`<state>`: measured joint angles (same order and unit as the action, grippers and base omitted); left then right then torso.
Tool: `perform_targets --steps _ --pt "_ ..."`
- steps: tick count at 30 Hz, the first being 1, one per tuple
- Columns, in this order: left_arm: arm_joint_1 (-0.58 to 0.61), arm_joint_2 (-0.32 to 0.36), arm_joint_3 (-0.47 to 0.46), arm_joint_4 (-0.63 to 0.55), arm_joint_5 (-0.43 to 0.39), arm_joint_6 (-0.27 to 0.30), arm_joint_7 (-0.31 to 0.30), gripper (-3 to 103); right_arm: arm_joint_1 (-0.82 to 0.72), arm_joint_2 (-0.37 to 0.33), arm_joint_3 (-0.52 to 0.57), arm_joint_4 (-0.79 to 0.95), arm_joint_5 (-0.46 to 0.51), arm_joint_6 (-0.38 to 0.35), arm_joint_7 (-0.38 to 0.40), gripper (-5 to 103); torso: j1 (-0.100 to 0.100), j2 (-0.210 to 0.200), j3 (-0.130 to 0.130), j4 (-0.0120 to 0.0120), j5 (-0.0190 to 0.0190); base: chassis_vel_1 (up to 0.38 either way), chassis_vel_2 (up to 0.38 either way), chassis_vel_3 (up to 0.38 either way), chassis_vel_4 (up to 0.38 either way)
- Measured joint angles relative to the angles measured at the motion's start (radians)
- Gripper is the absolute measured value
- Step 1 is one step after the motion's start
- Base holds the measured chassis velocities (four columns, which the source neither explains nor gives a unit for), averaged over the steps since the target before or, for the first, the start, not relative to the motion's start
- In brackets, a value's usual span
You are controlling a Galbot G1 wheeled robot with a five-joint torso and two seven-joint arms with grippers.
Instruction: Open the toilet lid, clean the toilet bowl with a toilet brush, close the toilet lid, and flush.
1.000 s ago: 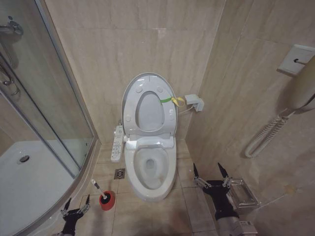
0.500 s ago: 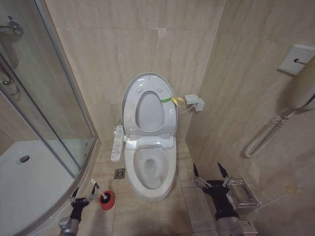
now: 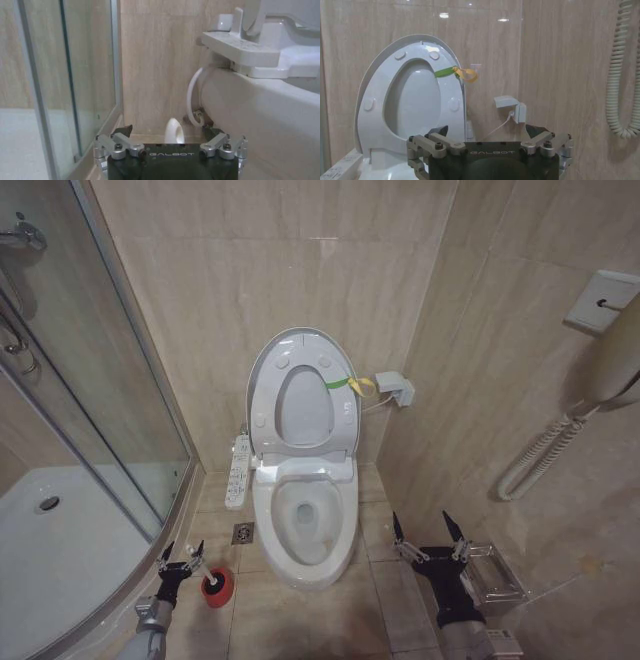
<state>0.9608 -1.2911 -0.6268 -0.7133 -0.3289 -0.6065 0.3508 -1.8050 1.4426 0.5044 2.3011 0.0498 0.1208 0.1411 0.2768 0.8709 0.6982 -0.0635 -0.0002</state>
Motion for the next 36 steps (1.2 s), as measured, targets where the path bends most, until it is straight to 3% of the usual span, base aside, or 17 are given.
perform_targets --steps 16,17,24,25,30,31,36 --pt "-0.055 -0.006 -0.016 0.143 0.017 -0.044 0.010 92 0.000 0.000 0.000 0.000 0.000 0.000 0.000 100 0.000 0.000 0.000 0.0000 0.0000 0.000 0.000 0.000 0.000" --pt "-0.057 -0.006 -0.017 0.155 0.019 -0.044 0.011 76 0.000 0.000 0.000 0.000 0.000 0.000 0.000 100 0.000 0.000 0.000 0.0000 0.0000 0.000 0.000 0.000 0.000" --pt "-0.073 -0.007 -0.019 0.192 0.025 -0.053 0.041 76 0.000 0.000 0.000 0.000 0.000 0.000 0.000 100 0.000 0.000 0.000 0.0000 -0.0001 0.000 0.000 0.000 0.000" --pt "-0.082 -0.007 -0.021 0.202 0.032 -0.059 0.054 48 0.000 0.000 0.000 0.000 0.000 0.000 0.000 100 0.000 0.000 0.000 0.0000 0.0000 0.000 0.000 0.000 0.000" --pt "-0.110 0.000 -0.021 0.232 0.063 -0.077 0.096 48 0.000 0.000 0.000 0.000 0.000 0.000 0.000 100 0.000 0.000 0.000 -0.0001 0.0000 0.000 0.000 0.000 0.000" --pt "-0.113 0.002 -0.021 0.234 0.066 -0.078 0.102 22 0.000 0.000 0.000 0.000 0.000 0.000 0.000 100 0.000 0.000 0.000 -0.0002 0.0000 0.000 0.000 0.000 0.000" --pt "-0.121 0.006 -0.022 0.237 0.073 -0.079 0.121 22 0.000 0.000 0.000 0.000 0.000 0.000 0.000 100 0.000 0.000 0.000 -0.0001 0.0000 0.000 0.000 0.000 0.000"
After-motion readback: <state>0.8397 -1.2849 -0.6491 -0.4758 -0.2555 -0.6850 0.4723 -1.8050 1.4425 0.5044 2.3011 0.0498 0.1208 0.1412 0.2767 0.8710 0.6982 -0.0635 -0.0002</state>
